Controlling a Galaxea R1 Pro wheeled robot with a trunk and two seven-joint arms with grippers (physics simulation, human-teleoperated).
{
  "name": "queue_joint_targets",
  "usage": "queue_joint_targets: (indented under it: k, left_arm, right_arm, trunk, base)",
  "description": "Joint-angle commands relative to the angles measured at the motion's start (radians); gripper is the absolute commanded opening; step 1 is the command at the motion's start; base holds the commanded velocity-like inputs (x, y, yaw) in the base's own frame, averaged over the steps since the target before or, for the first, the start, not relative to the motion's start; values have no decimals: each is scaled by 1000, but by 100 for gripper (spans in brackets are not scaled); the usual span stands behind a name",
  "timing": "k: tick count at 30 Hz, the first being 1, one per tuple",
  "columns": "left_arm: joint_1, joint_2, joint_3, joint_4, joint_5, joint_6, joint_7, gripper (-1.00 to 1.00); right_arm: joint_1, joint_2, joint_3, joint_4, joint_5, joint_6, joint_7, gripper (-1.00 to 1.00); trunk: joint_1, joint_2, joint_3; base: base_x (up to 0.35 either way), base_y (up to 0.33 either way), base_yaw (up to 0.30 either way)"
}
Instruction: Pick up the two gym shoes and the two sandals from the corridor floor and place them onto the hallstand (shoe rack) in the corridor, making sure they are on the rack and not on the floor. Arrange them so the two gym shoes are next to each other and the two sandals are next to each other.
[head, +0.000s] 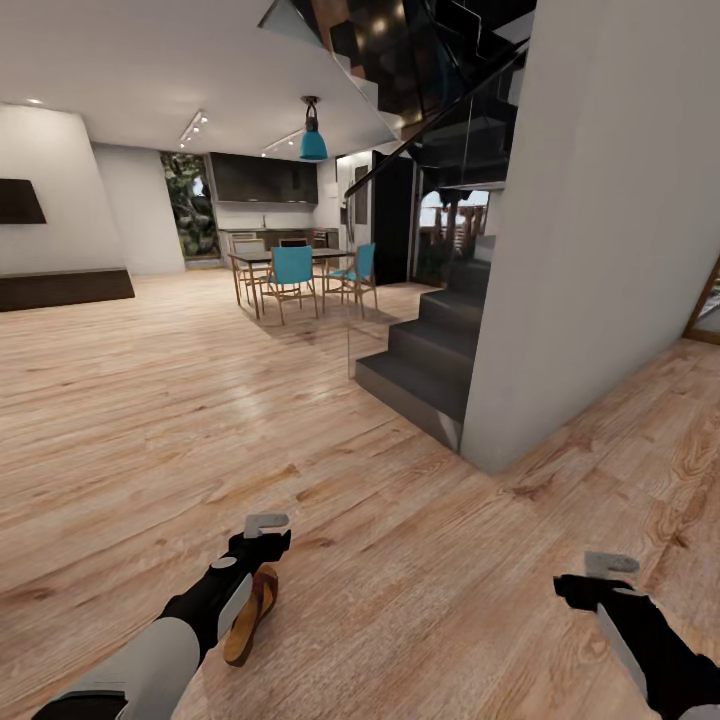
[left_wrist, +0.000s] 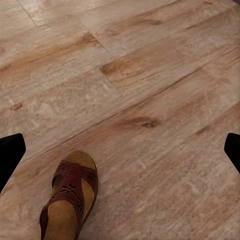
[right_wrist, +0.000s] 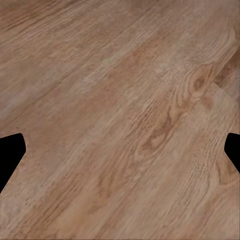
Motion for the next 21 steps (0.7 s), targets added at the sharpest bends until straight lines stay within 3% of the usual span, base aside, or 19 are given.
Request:
queue_joint_targets:
  k: [1,4,7,21]
  left_arm:
    - [0,0,2,0,0,-2,1,100]
    - [0,-1,1,0,0,-4,0,100]
    - [0,-1,2,0,0,-4,0,100]
    - [0,9,2,1,0,-5,0,100]
  right_arm:
    - [-31,-4,-8,-24,-27,82,-3,100]
    - [-67,-3,-18,-50,-47,185,0,100]
    - [-77,-2,-21,-59,-53,216,1,100]
    - [-84,10,-22,-65,-57,236,1,100]
  trunk:
    - [0,0,-1]
    - [0,0,-1]
    - [0,0,-1]
    - [3,-2,-28]
  base:
    - [0,0,0]
    - [0,0,0]
    - [0,0,0]
    - [0,0,0]
